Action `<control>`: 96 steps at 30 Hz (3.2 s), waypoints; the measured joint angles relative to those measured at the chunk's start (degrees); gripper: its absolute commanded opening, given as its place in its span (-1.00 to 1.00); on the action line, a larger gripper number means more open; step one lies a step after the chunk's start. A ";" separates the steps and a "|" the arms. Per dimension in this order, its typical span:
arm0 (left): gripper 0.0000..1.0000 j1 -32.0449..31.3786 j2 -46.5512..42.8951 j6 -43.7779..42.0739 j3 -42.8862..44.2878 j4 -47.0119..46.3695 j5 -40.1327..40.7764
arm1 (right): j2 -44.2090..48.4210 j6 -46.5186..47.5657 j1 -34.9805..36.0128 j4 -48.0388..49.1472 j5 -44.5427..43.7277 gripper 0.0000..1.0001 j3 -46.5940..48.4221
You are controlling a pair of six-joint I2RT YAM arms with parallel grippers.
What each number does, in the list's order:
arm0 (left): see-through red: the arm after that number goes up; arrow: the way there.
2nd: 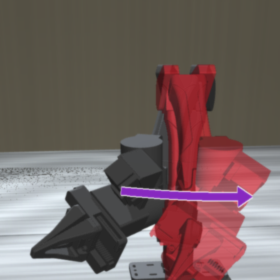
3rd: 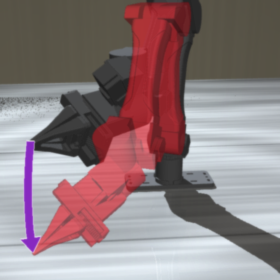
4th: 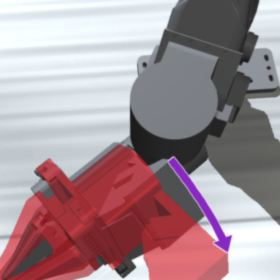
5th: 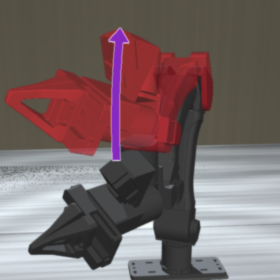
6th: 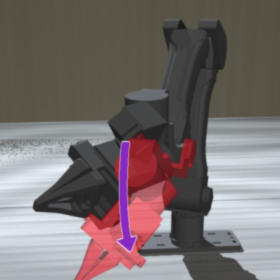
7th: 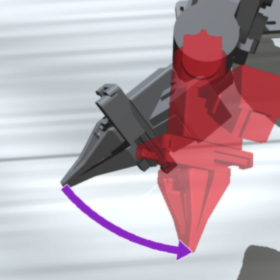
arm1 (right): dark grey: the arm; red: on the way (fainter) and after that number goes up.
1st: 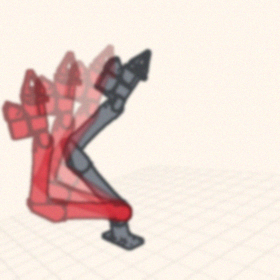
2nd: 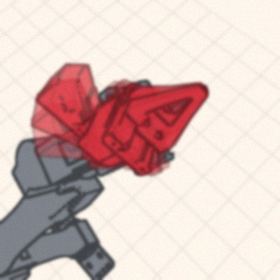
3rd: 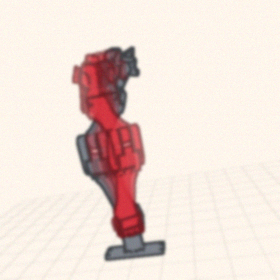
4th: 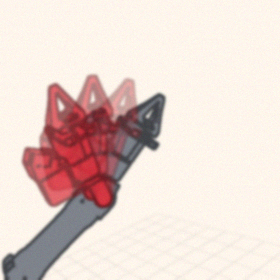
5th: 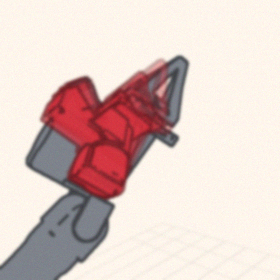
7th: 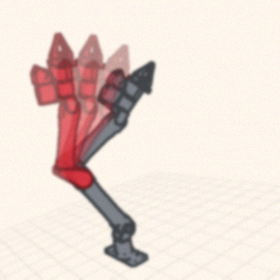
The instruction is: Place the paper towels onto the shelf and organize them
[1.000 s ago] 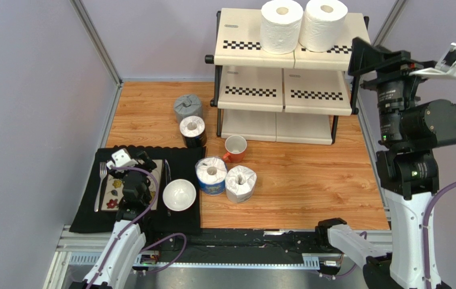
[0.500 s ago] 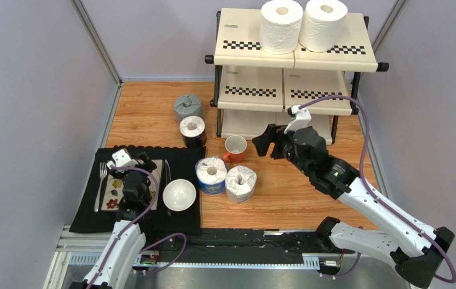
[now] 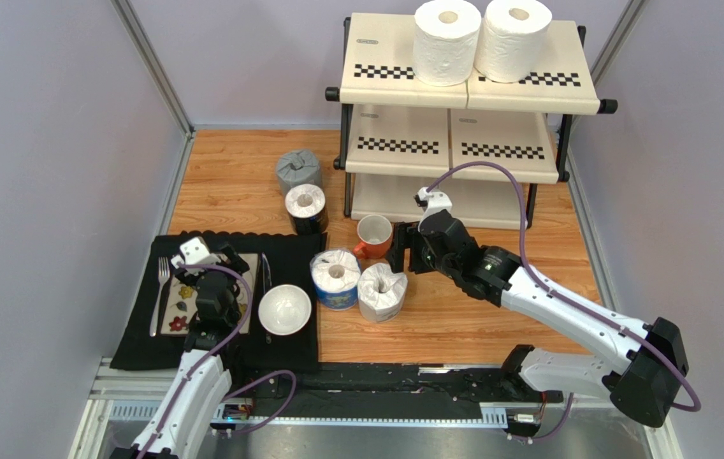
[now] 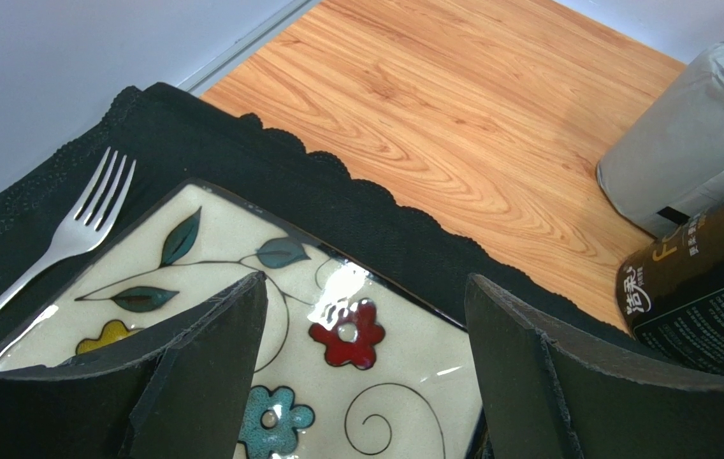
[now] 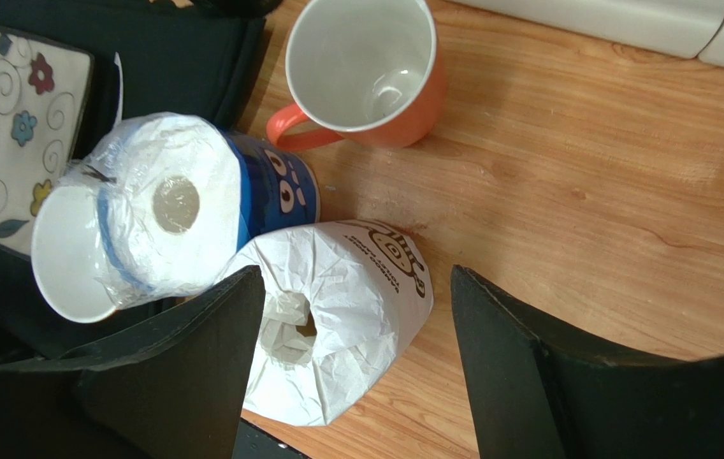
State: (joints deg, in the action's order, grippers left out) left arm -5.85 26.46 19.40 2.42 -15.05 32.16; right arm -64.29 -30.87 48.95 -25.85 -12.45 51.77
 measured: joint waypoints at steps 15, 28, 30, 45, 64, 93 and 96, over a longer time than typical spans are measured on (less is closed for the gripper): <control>0.77 0.00 3.21 5.75 0.04 3.37 -2.60 | -2.25 -0.39 0.52 -0.33 2.56 0.46 -2.69; 0.98 -2.93 11.04 6.16 16.83 13.38 -20.85 | 0.52 -0.37 0.63 0.35 4.79 0.46 -6.67; 0.98 -3.02 10.38 5.22 17.11 14.23 -22.73 | 0.52 -0.39 0.79 0.44 5.49 0.46 -7.21; 0.98 -3.06 22.80 3.06 26.27 15.82 -33.48 | -1.77 -0.37 2.32 3.32 7.52 0.43 -7.37; 0.98 -3.06 19.98 1.49 26.27 17.00 -36.41 | -10.34 0.52 7.32 4.94 -1.11 -0.47 -5.97; 0.98 -3.06 16.06 1.27 26.01 17.57 -36.17 | 0.57 14.71 -7.43 7.39 -23.61 -0.59 16.31; 0.98 -3.06 15.98 1.27 26.01 17.57 -36.17 | 0.48 14.91 -9.11 10.47 -23.61 -0.60 16.31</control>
State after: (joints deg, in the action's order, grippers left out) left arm -8.91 42.44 20.67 28.42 2.52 -4.01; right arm -63.81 -15.97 39.83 -15.38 -36.05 68.07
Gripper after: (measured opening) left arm 0.990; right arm 0.350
